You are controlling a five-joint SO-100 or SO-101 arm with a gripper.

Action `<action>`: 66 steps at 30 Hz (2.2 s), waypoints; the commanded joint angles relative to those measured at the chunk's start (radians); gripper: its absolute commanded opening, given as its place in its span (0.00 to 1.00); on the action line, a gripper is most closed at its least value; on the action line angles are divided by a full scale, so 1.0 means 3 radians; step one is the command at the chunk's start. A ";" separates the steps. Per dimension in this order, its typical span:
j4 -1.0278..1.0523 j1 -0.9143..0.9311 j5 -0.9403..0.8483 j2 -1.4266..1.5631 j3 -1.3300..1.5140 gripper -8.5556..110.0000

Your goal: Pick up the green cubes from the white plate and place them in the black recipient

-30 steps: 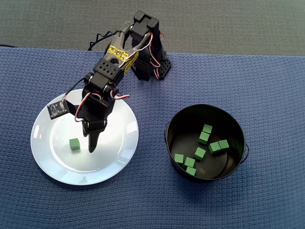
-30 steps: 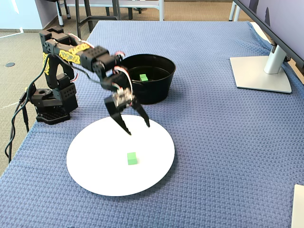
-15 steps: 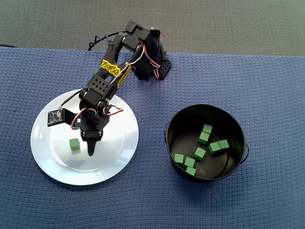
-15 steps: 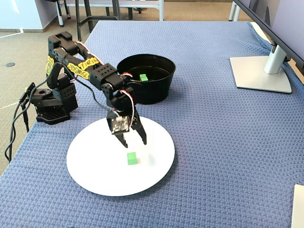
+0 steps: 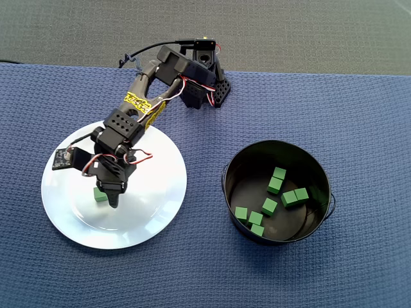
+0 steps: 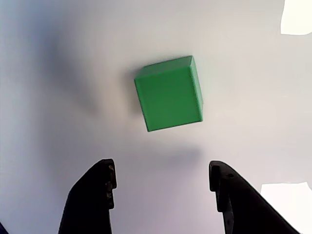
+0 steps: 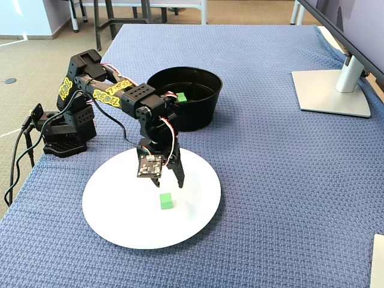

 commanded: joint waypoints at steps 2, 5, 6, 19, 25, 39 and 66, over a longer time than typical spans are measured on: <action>0.0051 0.0107 -0.0271 -0.0005 -0.0256 0.21; 0.0072 0.0169 -0.0312 -0.0102 -0.0409 0.20; 0.0082 0.0189 -0.0302 -0.0138 -0.0465 0.20; 0.0240 0.0286 -0.0215 -0.0562 -0.1089 0.11; 0.0092 0.0291 -0.0133 -0.0419 -0.0890 0.07; 0.0061 -0.1023 0.1606 0.3007 0.1421 0.07; -0.0271 -0.3462 0.2209 0.2291 0.1370 0.48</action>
